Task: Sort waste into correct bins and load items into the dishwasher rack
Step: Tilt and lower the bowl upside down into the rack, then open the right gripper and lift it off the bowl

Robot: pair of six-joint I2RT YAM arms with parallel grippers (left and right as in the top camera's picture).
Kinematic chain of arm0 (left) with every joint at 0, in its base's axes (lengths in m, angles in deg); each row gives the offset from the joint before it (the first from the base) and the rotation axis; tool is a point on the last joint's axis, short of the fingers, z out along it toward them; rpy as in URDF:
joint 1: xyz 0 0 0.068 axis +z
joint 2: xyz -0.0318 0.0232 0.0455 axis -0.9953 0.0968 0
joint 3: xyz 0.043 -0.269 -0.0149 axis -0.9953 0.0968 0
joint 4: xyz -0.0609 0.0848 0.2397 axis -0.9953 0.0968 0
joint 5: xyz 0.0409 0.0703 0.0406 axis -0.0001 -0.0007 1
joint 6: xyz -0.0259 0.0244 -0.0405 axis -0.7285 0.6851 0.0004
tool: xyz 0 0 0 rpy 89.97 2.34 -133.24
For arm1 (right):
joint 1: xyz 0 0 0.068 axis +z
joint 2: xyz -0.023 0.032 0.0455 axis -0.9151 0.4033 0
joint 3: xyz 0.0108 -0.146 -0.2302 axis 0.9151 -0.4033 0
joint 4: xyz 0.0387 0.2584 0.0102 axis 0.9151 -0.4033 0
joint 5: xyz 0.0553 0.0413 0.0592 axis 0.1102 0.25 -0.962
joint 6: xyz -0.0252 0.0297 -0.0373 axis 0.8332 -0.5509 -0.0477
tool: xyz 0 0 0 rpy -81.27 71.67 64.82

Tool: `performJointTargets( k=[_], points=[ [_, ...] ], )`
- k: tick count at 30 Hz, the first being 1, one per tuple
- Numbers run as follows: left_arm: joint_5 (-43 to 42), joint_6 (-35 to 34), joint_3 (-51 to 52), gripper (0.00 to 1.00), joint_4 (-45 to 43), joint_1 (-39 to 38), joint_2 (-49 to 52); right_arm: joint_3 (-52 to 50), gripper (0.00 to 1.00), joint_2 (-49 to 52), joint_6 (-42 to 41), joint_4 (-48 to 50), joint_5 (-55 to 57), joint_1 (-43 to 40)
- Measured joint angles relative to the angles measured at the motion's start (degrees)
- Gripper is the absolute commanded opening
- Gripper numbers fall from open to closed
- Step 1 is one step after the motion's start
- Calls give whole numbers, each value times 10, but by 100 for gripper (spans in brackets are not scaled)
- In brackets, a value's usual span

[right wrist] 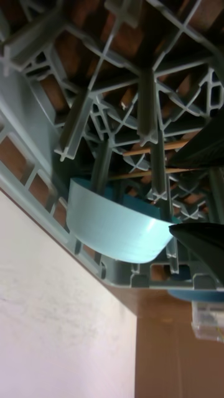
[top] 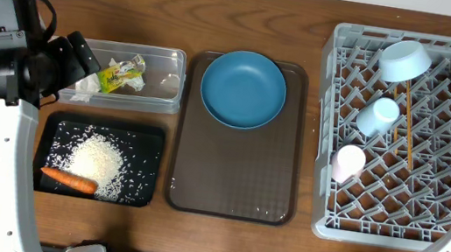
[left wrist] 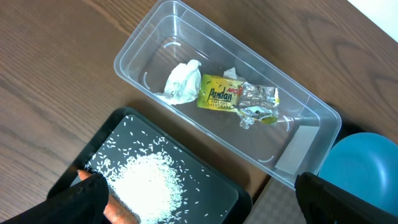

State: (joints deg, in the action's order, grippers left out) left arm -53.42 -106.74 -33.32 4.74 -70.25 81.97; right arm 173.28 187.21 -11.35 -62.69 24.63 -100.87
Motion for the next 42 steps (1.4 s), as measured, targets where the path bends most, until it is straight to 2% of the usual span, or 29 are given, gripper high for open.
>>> performJointTargets(
  k=[5,13,17,23,27,42],
  points=[
    [0,0,0,98,0,0,0,0,25,-33,32,-4,43,25],
    [0,0,0,98,0,0,0,1,25,-101,130,-5,167,158],
    [0,0,0,98,0,0,0,1,18,-97,183,0,266,227],
    [0,0,0,98,0,0,0,1,17,-94,237,31,419,285],
    [0,0,0,98,0,0,0,1,17,-93,250,25,482,293],
    [0,0,0,98,0,0,0,1,18,-88,261,-101,635,273]
  ],
)
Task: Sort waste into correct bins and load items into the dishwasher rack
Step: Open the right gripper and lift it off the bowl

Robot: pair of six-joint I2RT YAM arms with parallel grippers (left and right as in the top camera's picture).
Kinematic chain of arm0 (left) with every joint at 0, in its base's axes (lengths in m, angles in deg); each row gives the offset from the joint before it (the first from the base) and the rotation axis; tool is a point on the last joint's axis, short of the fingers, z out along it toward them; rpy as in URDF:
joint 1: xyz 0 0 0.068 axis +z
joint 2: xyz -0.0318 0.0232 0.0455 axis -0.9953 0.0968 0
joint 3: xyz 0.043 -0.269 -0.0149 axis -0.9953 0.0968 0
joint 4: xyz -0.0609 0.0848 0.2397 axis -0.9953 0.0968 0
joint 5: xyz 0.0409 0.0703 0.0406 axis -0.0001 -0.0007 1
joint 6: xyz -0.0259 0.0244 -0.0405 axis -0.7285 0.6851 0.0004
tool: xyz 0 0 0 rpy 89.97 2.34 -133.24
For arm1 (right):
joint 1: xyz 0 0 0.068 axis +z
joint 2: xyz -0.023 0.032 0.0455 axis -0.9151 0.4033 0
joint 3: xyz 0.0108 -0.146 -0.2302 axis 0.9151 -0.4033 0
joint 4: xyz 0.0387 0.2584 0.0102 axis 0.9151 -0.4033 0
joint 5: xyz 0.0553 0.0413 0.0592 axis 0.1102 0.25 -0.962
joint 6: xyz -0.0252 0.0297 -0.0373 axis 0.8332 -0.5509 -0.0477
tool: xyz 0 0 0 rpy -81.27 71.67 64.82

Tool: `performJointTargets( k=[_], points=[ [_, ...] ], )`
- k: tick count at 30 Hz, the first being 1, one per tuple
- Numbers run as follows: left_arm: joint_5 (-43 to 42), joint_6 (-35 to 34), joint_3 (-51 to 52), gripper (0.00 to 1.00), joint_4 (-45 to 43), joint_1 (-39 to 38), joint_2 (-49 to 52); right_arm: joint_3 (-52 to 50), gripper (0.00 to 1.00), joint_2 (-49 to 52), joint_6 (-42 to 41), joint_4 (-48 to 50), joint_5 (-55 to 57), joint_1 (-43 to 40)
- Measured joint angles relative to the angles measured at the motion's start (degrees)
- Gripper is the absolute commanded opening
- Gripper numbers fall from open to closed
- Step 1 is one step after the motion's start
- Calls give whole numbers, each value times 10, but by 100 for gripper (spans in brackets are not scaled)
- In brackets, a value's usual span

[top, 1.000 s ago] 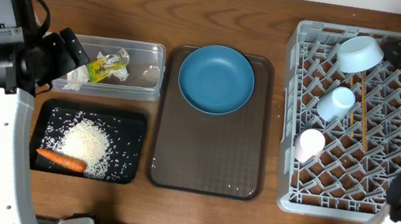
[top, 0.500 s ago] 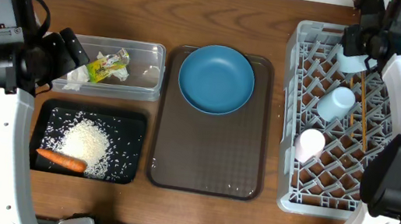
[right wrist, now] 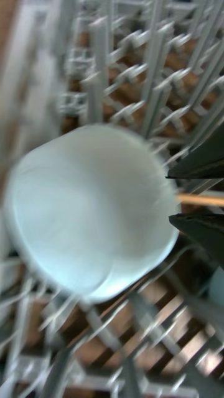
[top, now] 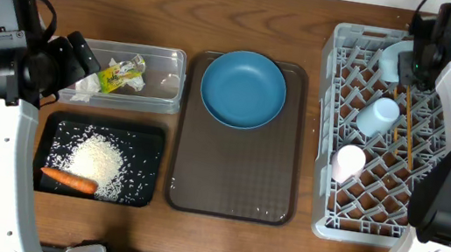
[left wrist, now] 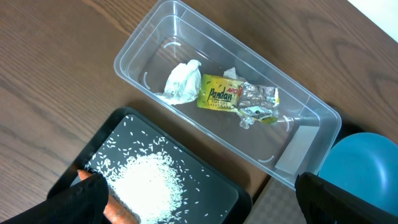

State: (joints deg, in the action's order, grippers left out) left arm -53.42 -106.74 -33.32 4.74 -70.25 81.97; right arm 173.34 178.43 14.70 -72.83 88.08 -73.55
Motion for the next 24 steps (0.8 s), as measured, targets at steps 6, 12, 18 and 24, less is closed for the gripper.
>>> performJointTargets(
  k=[6,12,18,24],
  points=[
    [0,0,0,98,0,0,0,0,12,-1,0,7,8,-1],
    [0,0,0,98,0,0,0,0,10,-35,2,61,-56,6],
    [0,0,0,98,0,0,0,9,11,-65,1,111,-91,9],
    [0,0,0,98,0,0,0,9,11,-11,-12,128,-99,9]
  ],
)
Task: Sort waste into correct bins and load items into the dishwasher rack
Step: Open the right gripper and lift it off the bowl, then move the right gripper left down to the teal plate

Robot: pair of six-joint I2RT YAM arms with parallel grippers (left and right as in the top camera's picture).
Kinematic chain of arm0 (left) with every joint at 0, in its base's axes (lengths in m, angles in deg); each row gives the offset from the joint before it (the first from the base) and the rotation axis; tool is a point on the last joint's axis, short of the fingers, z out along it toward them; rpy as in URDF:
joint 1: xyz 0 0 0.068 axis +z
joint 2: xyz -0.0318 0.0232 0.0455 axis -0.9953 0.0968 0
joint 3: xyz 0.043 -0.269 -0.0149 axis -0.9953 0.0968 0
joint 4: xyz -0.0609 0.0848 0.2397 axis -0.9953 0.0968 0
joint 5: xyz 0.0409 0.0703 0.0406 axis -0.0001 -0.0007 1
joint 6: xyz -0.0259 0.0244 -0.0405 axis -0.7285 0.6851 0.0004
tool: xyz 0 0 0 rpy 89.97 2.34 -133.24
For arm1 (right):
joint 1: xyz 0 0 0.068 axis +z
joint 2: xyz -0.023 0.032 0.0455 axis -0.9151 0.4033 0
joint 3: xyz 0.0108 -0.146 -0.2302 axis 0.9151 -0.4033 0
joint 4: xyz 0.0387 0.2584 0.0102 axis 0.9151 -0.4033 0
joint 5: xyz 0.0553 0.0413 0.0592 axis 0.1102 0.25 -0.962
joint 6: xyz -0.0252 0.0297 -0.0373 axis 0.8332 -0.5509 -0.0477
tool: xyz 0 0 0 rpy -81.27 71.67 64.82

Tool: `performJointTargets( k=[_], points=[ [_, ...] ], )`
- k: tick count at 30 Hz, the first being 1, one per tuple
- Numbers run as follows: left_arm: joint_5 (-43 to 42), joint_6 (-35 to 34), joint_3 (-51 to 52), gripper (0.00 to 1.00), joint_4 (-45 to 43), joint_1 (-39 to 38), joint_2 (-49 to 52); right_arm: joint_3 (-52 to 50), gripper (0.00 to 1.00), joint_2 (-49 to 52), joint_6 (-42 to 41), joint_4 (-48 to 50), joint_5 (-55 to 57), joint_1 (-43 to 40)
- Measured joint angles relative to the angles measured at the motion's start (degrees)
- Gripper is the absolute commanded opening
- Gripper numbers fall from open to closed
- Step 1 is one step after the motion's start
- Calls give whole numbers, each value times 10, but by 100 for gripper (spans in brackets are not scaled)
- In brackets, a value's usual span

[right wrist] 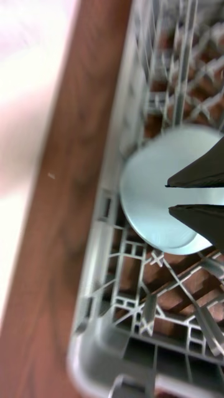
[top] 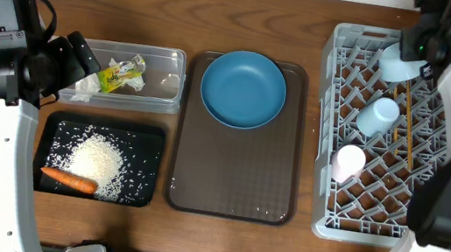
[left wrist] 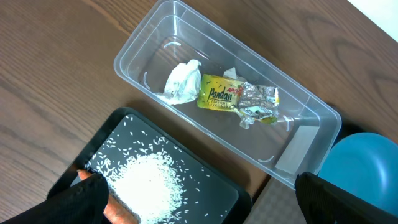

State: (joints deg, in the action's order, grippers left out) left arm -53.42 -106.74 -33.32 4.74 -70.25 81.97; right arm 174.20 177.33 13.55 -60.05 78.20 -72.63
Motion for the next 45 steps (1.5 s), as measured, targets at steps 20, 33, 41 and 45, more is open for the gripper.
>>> performJointTargets(
  k=[20,33,41,45],
  points=[
    [0,0,0,98,0,0,0,0,10,36,0,-56,85,5],
    [0,0,0,98,0,0,0,0,20,-41,18,-72,107,1],
    [0,0,0,98,0,0,0,1,34,-121,-87,-94,-149,58],
    [0,0,0,98,0,0,0,1,38,-114,-123,-101,-216,137]
  ],
)
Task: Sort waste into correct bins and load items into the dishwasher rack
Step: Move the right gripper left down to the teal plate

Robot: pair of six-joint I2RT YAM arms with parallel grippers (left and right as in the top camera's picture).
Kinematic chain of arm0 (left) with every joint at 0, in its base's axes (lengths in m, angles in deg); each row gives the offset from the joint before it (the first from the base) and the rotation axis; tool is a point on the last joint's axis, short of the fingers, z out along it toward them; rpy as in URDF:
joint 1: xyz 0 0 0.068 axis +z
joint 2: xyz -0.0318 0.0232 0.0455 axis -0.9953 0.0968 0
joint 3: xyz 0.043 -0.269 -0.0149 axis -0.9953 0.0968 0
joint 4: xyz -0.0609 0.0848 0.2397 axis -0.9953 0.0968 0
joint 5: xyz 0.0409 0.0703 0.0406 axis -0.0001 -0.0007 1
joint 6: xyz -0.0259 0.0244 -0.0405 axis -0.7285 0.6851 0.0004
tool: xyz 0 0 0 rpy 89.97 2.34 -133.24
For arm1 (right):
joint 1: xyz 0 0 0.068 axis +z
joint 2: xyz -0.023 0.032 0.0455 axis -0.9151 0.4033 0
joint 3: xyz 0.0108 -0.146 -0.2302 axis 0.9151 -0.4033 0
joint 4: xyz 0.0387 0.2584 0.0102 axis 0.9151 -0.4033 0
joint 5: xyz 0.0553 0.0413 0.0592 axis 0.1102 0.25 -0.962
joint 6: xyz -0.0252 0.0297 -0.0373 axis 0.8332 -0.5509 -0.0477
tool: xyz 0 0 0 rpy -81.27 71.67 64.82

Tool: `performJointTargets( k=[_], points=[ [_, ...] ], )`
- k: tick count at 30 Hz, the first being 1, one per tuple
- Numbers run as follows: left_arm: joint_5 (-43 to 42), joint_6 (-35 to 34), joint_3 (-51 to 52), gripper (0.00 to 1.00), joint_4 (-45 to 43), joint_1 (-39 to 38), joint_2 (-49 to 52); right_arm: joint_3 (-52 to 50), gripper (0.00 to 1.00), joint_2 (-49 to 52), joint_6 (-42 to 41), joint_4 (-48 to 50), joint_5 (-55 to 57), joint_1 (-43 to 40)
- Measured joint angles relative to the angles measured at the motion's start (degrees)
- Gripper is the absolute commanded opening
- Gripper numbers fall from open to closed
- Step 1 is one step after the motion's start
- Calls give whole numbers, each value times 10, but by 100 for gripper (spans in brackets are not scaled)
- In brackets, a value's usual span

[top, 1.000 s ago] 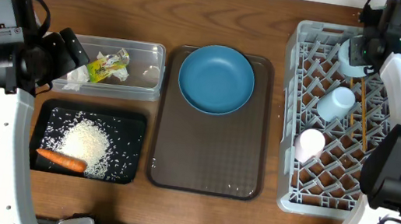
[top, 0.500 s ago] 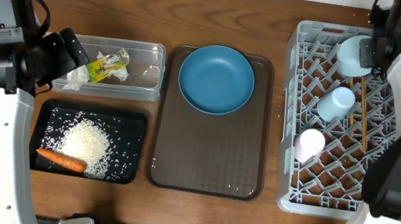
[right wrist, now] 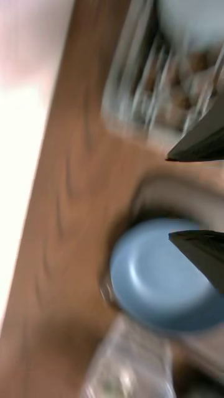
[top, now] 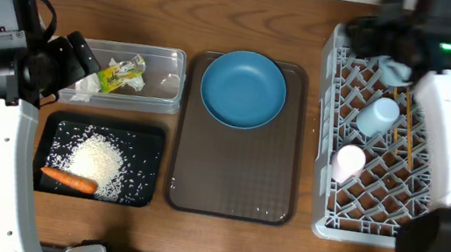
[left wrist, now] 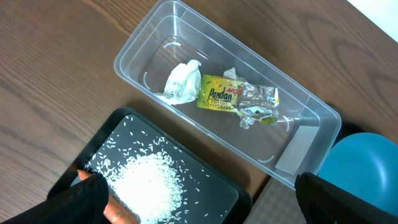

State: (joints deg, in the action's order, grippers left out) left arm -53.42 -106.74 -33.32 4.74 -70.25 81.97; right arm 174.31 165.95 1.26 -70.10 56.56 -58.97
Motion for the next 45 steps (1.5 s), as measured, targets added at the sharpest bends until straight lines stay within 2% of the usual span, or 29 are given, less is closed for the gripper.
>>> performJointTargets(
  k=[6,10,19,24,32,45],
  points=[
    [0,0,0,98,0,0,0,0,42,16,28,-26,-9,130],
    [0,0,0,98,0,0,0,0,49,37,55,-50,20,216],
    [0,0,0,98,0,0,0,0,49,140,98,-96,83,328],
    [0,0,0,98,0,0,0,0,47,181,104,-100,93,350],
    [0,0,0,98,0,0,0,0,42,190,106,-97,111,360],
    [0,0,0,98,0,0,0,0,42,190,106,-64,184,360]
  ],
)
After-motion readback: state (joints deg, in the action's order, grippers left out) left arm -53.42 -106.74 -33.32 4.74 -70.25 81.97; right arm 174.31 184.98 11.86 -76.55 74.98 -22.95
